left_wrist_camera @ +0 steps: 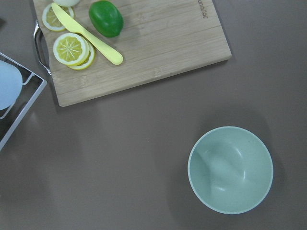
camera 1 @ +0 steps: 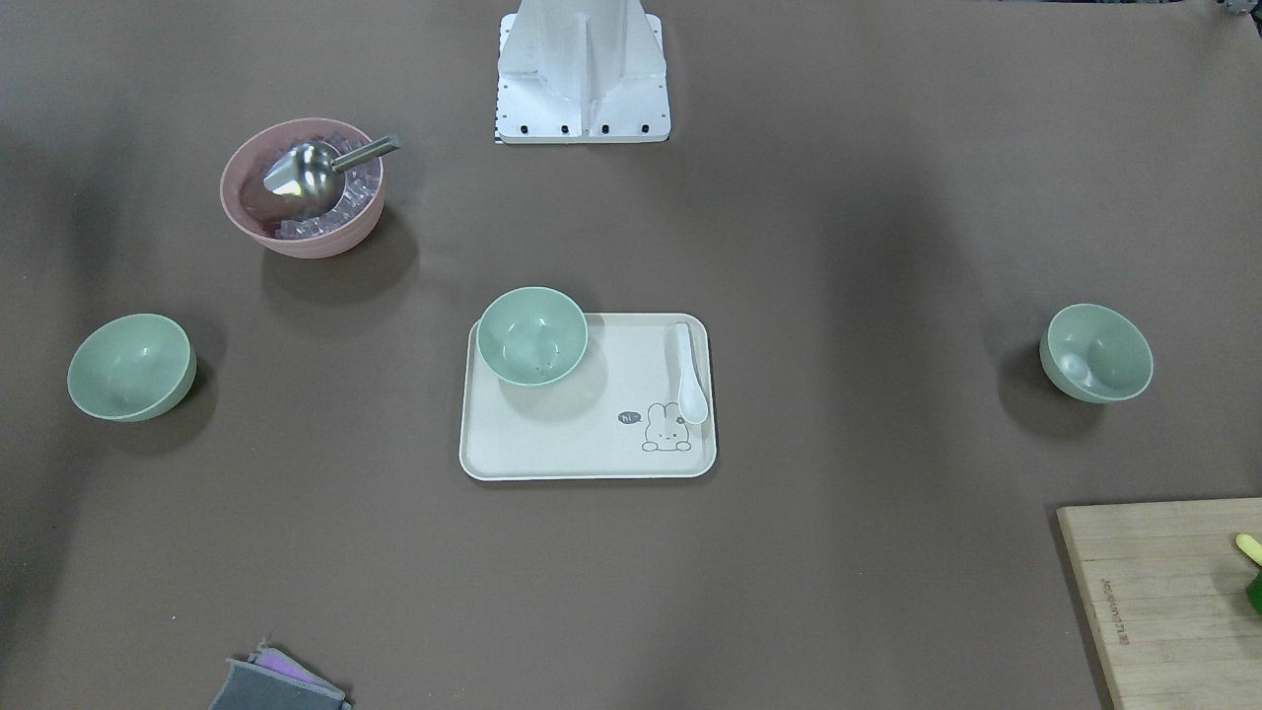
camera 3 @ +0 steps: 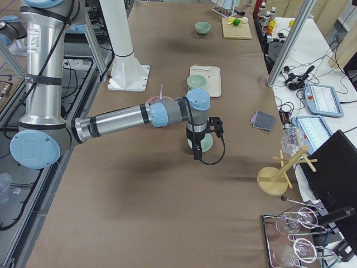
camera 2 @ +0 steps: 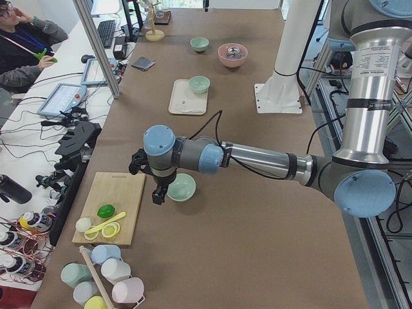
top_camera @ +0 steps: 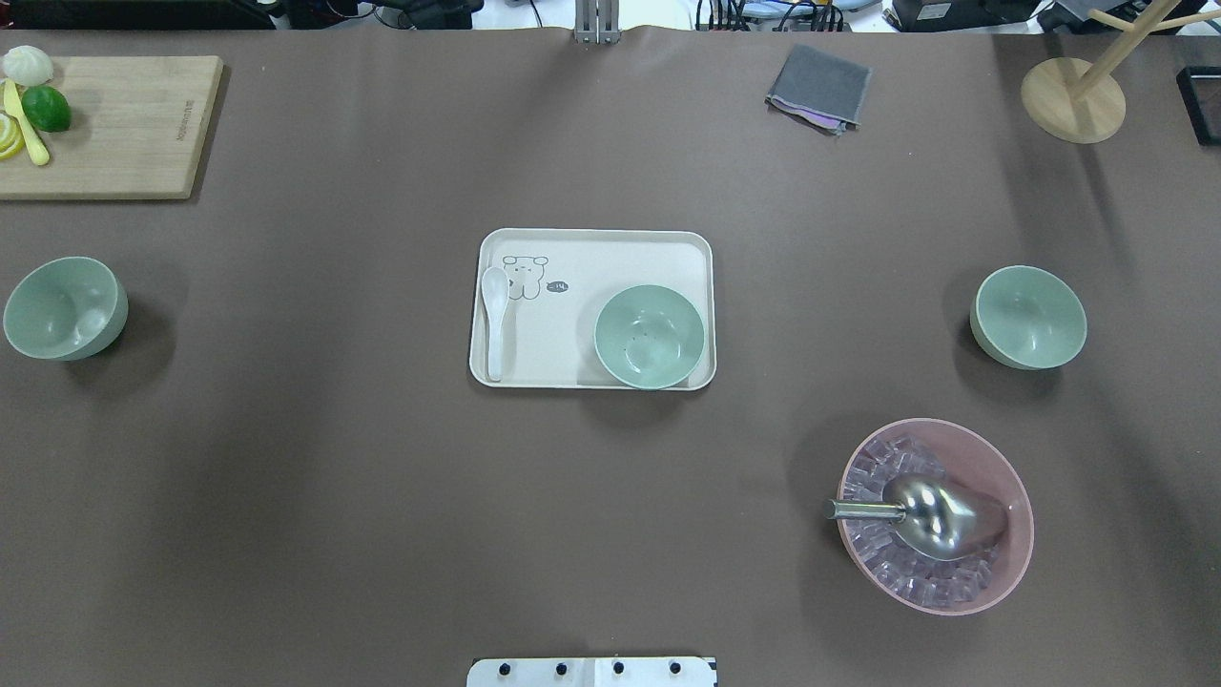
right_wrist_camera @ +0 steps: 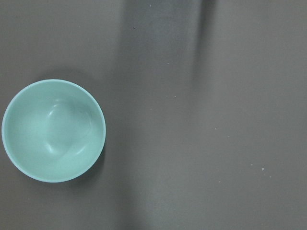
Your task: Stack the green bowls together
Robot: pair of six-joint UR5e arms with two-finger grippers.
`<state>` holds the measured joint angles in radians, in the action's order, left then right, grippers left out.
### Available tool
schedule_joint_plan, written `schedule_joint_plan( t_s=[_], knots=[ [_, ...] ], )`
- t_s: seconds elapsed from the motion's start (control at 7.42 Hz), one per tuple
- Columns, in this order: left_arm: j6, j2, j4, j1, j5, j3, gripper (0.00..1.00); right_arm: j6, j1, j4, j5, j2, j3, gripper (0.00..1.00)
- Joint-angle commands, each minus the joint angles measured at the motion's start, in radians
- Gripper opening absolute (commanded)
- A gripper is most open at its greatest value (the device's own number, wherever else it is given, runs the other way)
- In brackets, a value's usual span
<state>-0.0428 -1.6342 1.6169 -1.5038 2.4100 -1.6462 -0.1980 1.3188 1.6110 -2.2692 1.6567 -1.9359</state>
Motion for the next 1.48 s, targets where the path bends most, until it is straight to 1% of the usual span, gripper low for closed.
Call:
schedule_joint_plan(
  t_s=[0.0, 0.13, 0.27, 0.4, 0.54, 0.81, 0.94, 1.08, 1.21, 1.35],
  knots=[
    [0.108, -0.006, 0.082, 0.086, -0.003, 0.069, 0.99, -0.108, -0.065, -0.003, 0.002, -0.032, 0.024, 1.0],
    [0.157, -0.004, 0.153, 0.121, -0.04, 0.095, 0.99, -0.118, -0.07, -0.034, 0.002, -0.037, 0.049, 0.99],
    [0.228, 0.003, 0.213, 0.161, -0.066, 0.109, 0.99, -0.162, -0.079, -0.092, 0.0, -0.037, 0.079, 0.99],
    [0.257, 0.008, 0.274, 0.171, -0.068, 0.137, 0.99, -0.246, -0.108, -0.159, 0.005, -0.037, 0.095, 0.98],
    [0.259, 0.01, 0.311, 0.181, -0.068, 0.17, 0.98, -0.288, -0.131, -0.184, 0.008, -0.035, 0.095, 0.99],
    [0.308, 0.008, 0.354, 0.235, -0.072, 0.195, 0.94, -0.29, -0.138, -0.184, 0.007, -0.035, 0.095, 0.99],
    [0.31, 0.007, 0.412, 0.258, -0.086, 0.239, 0.93, -0.29, -0.138, -0.186, 0.007, -0.037, 0.095, 0.99],
    [0.317, 0.001, 0.451, 0.272, -0.089, 0.276, 0.87, -0.288, -0.138, -0.186, 0.008, -0.037, 0.095, 0.99],
    [0.325, -0.003, 0.452, 0.284, -0.089, 0.281, 0.8, -0.288, -0.138, -0.186, 0.008, -0.037, 0.095, 0.99],
    [0.327, -0.004, 0.452, 0.29, -0.089, 0.281, 0.71, -0.288, -0.138, -0.186, 0.008, -0.037, 0.095, 0.99]
  ],
)
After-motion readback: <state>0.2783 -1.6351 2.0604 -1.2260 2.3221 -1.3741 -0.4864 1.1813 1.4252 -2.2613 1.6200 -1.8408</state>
